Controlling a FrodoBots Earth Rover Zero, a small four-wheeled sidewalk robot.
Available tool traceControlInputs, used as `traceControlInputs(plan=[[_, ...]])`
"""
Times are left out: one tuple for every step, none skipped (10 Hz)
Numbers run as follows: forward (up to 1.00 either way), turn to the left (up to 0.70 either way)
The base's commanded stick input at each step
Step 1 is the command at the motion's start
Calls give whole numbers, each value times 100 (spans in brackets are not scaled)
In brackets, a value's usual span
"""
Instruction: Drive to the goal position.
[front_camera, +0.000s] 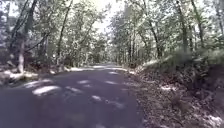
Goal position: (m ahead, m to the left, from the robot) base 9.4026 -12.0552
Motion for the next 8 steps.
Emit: traceControlInputs(plan=[[70,0],[70,0],[70,0],[70,0],[70,0],[70,0],[70,0],[70,0]])
